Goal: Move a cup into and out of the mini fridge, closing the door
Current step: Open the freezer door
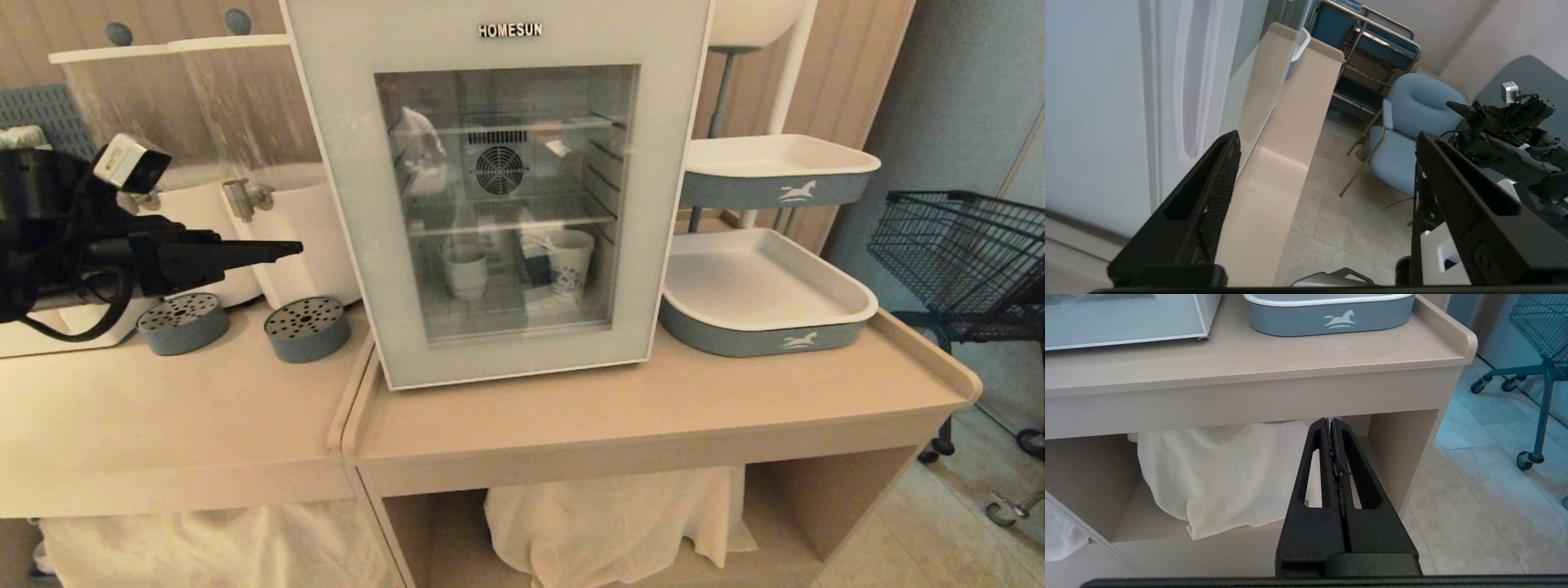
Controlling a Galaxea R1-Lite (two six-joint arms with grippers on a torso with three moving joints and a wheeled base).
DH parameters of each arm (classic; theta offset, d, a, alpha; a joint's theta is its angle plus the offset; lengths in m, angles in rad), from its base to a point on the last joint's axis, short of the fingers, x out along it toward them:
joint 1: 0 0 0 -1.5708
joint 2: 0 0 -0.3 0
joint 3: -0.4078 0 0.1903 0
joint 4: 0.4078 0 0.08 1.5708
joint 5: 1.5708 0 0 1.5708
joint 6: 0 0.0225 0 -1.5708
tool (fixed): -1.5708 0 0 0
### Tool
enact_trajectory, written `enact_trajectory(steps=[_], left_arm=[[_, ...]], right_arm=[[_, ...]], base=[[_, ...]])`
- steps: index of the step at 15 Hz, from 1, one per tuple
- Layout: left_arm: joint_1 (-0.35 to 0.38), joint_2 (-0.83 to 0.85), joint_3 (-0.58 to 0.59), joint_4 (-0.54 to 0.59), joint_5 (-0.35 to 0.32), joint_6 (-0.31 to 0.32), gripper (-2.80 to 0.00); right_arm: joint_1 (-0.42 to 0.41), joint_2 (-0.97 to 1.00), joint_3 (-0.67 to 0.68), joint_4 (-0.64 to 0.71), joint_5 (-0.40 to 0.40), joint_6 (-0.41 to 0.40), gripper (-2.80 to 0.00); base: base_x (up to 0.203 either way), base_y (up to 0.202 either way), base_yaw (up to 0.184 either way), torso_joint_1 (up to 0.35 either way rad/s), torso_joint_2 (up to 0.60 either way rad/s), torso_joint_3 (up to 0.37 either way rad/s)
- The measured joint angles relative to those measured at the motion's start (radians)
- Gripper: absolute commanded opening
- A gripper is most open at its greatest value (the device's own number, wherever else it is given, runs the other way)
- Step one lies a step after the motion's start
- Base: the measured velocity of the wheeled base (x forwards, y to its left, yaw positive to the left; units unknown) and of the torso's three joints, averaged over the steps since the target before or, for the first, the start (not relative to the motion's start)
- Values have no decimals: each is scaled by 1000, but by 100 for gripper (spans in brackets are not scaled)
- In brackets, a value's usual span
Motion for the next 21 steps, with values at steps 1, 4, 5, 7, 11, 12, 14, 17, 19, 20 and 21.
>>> enact_trajectory(steps=[1, 4, 5, 7, 11, 12, 14, 17, 19, 20, 21], left_arm=[[-30, 2, -1, -15, 0, 0, 0], [-85, 6, 19, -89, 0, 3, 0], [-94, 11, 28, -117, 0, 4, 0], [-105, 19, 43, -150, 0, 1, 0], [-85, 31, 51, -152, 0, -5, 0], [-79, 33, 49, -152, 0, -5, 0], [-67, 36, 46, -152, 0, -6, 0], [-68, 37, 47, -154, 0, -4, 0], [-67, 40, 38, -154, 0, -4, 0], [-67, 44, 33, -154, 1, -4, 0], [-67, 48, 29, -155, 4, -3, 0]], right_arm=[[0, 0, 0, 0, 0, 0, -280], [0, 0, 0, 0, 0, 0, -280], [0, 0, 0, 0, 0, 0, -280], [0, 0, 0, 0, 0, 0, -280], [0, 0, 0, 0, 0, 0, -280], [0, 0, 0, 0, 0, 0, -280], [0, 0, 0, 0, 0, 0, -280], [0, 0, 0, 0, 0, 0, -280], [0, 0, 0, 0, 0, 0, -280], [0, 0, 0, 0, 0, 0, -280], [0, 0, 0, 0, 0, 0, -280]], base=[[0, 0, 0, 0, 0, 0], [0, 0, 0, 0, 0, 0], [0, 0, 0, 0, 0, 0], [0, 0, 0, 0, 0, 0], [0, 0, 0, 0, 0, 0], [0, 0, 0, 0, 0, 0], [0, 0, 0, 0, 0, 0], [0, 0, 0, 0, 0, 0], [0, 0, 0, 0, 0, 0], [0, 0, 0, 0, 0, 0], [0, 0, 0, 0, 0, 0]])
